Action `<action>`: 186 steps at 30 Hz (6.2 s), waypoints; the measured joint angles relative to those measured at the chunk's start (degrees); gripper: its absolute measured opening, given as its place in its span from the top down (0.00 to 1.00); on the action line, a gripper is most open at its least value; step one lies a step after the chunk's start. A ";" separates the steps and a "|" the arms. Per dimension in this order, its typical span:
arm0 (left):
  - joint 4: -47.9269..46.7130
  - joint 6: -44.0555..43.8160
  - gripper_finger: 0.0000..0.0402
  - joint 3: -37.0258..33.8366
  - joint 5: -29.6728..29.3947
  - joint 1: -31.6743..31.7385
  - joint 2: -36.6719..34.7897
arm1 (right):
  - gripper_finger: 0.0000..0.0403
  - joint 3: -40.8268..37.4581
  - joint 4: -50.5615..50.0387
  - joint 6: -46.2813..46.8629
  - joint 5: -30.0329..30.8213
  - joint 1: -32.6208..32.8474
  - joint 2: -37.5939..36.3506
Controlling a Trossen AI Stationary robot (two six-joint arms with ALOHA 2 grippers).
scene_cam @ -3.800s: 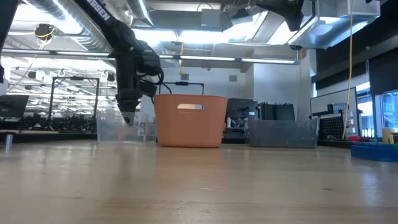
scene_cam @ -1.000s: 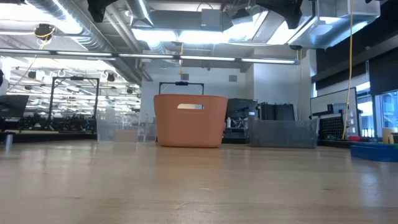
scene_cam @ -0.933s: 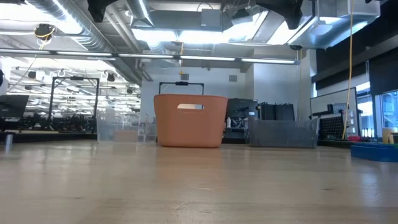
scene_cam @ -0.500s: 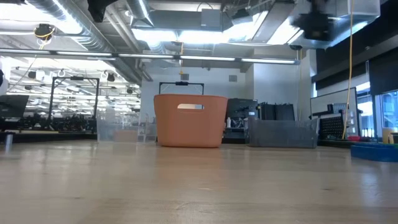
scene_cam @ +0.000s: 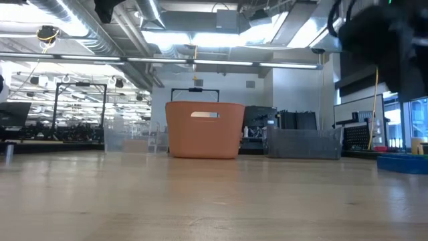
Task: Sort & place blocks by color
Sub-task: Put the top right blue game piece into the black bin, then put the top right green game piece into the orange bin
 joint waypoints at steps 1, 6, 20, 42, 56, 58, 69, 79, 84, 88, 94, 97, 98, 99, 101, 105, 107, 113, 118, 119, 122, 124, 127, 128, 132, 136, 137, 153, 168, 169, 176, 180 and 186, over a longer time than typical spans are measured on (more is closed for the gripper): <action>0.02 0.00 0.42 0.00 -0.02 0.00 0.00 | 0.16 -1.14 0.73 1.65 0.92 -0.01 0.49; 0.35 0.02 0.42 0.00 -0.02 0.02 0.00 | 0.16 -7.63 3.90 5.90 3.78 -1.10 1.52; 0.46 0.04 0.42 0.00 -1.98 0.06 0.00 | 0.16 -18.59 17.82 14.80 7.67 -3.41 1.21; 0.48 0.06 0.42 0.00 -2.88 0.06 0.02 | 0.66 -16.30 19.32 -0.88 11.54 -3.39 -3.73; 0.92 0.06 0.42 0.00 -4.07 0.06 0.00 | 0.66 -10.81 73.28 -59.02 23.16 -7.13 -17.08; 0.94 0.08 0.42 0.00 -4.11 0.06 0.02 | 0.66 -10.81 80.30 -65.38 21.78 -7.98 -16.94; 0.98 0.04 0.42 0.00 -4.11 0.06 0.00 | 0.66 -10.79 84.40 -68.01 17.00 -9.88 -16.84; 0.98 0.04 0.42 0.00 -4.88 0.06 0.01 | 0.66 -3.78 68.16 -67.66 20.52 -17.19 -16.33; 1.06 0.03 0.42 0.00 -4.98 0.04 0.02 | 0.66 10.39 35.71 -66.72 20.54 -30.26 -10.67; 1.31 0.02 0.42 0.02 -6.06 0.06 0.00 | 0.66 15.99 18.72 -68.09 20.68 -41.23 -4.14; 1.70 0.02 0.42 0.02 -6.76 0.04 0.00 | 0.66 13.20 11.07 -70.02 19.77 -52.01 5.18; 1.70 0.02 0.42 0.02 -7.10 0.04 0.01 | 0.66 9.79 14.28 -69.66 17.21 -54.99 9.16; 1.70 0.03 0.42 0.02 -7.10 0.04 0.00 | 0.66 8.70 16.13 -69.54 16.35 -55.72 10.19; 1.70 0.04 0.42 0.02 -7.10 0.04 0.00 | 0.66 7.63 18.01 -69.32 15.49 -56.33 11.28; 1.73 0.04 0.42 0.02 -7.10 0.04 0.00 | 0.66 5.55 21.10 -67.87 14.30 -57.33 13.36; 2.67 0.04 0.42 0.02 -7.10 0.04 0.00 | 0.66 3.05 25.72 -63.75 12.02 -58.62 16.44; 2.66 0.04 0.42 0.02 -7.13 0.04 0.00 | 0.66 2.13 27.13 -61.74 11.44 -58.77 17.45; 2.62 0.04 0.42 0.02 -7.10 0.04 0.01 | 0.60 0.51 30.95 -56.74 11.44 -58.71 17.85; 2.60 0.04 0.42 0.02 -7.10 0.04 0.02 | 0.45 0.09 31.41 -55.90 11.48 -58.99 17.85; 2.61 0.04 0.42 0.02 -7.10 0.04 0.02 | 0.43 0.09 31.36 -55.92 11.48 -58.99 17.85; 2.61 0.04 0.42 0.02 -7.10 0.04 0.00 | 0.36 0.59 31.27 -56.11 11.45 -58.99 17.85; 2.60 0.04 0.42 0.02 -7.10 0.04 0.02 | 0.32 1.10 31.15 -56.00 11.45 -59.01 17.85; 2.60 0.04 0.42 0.02 -6.62 0.05 0.00 | 0.27 1.81 30.72 -56.61 11.47 -59.03 17.85; 2.60 0.04 0.42 0.02 -6.26 0.05 0.00 | 0.26 2.02 30.14 -57.20 11.45 -59.04 17.85; 2.58 0.02 0.42 0.02 -5.60 0.04 0.00 | 0.25 2.23 29.50 -57.85 11.12 -59.01 17.65; 2.56 0.04 0.42 0.02 -5.60 0.04 0.00 | 0.24 2.23 30.05 -62.37 11.10 -58.95 14.57; 2.56 0.04 0.42 0.02 -5.60 0.06 0.00 | 0.24 2.23 29.93 -63.69 11.12 -58.76 13.15; 2.27 0.06 0.42 0.02 -7.39 0.04 0.00 | 0.27 -1.59 43.33 -69.08 1.79 -36.13 -19.56; 2.25 0.04 0.42 0.02 -7.57 0.04 0.00 | 0.27 -4.10 59.67 -69.55 6.13 -20.94 -24.75; 2.25 0.04 0.42 0.02 -7.58 0.06 0.00 | 0.27 -4.10 59.67 -69.52 6.21 -20.95 -24.75; 2.25 0.04 0.42 0.02 -7.58 0.06 0.01 | 0.27 -4.10 59.55 -66.47 6.55 -20.98 -24.75; 2.25 0.04 0.42 0.02 -7.68 0.05 0.00 | 0.27 -4.10 56.57 -61.19 10.03 -21.00 -24.09; 2.25 0.05 0.42 0.02 -8.96 0.06 0.00 | 0.27 -4.11 39.58 -49.05 7.03 -20.29 -18.01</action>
